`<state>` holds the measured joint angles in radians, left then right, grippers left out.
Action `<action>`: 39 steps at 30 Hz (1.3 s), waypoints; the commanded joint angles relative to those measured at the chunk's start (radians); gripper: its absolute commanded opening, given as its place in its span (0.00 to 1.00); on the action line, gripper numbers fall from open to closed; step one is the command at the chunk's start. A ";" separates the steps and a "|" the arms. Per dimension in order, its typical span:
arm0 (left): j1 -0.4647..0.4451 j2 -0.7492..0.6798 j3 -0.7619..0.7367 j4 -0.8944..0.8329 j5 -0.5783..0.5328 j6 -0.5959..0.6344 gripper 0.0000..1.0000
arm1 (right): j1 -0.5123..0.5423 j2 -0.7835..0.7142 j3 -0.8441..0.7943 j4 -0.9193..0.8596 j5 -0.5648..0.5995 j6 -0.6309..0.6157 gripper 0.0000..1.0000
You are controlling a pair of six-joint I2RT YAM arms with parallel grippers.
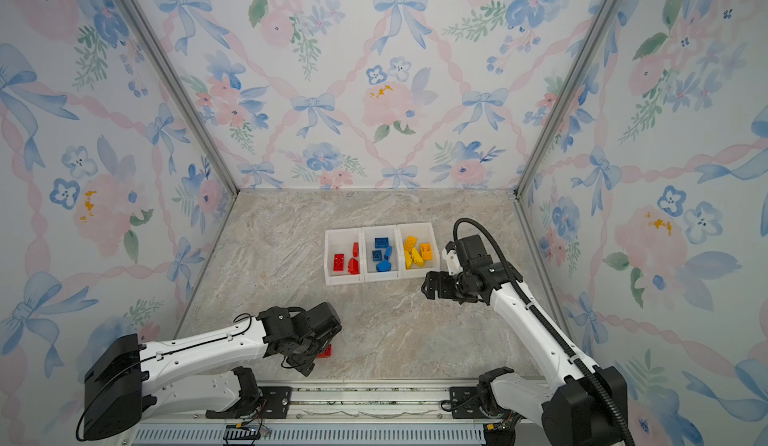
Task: Sort the legos into containers by color
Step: 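Lower the left gripper onto the red 2x4 brick and close on it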
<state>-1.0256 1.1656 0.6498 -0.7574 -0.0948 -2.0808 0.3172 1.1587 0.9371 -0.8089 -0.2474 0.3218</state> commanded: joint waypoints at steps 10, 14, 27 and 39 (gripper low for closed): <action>-0.002 0.020 -0.053 0.034 -0.026 -0.121 0.84 | 0.010 0.022 0.037 -0.015 -0.001 -0.008 0.97; 0.003 0.022 -0.077 0.086 -0.044 -0.146 0.81 | 0.010 0.031 0.041 -0.012 -0.003 -0.007 0.97; 0.019 0.069 -0.085 0.106 -0.037 -0.133 0.63 | 0.009 0.061 0.061 -0.007 -0.004 -0.007 0.97; 0.030 0.068 -0.063 0.104 -0.058 -0.106 0.34 | 0.010 0.070 0.075 -0.007 -0.004 -0.009 0.97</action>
<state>-1.0046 1.2236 0.5770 -0.6357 -0.1272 -2.0968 0.3172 1.2179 0.9825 -0.8078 -0.2478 0.3218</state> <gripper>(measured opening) 0.356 0.972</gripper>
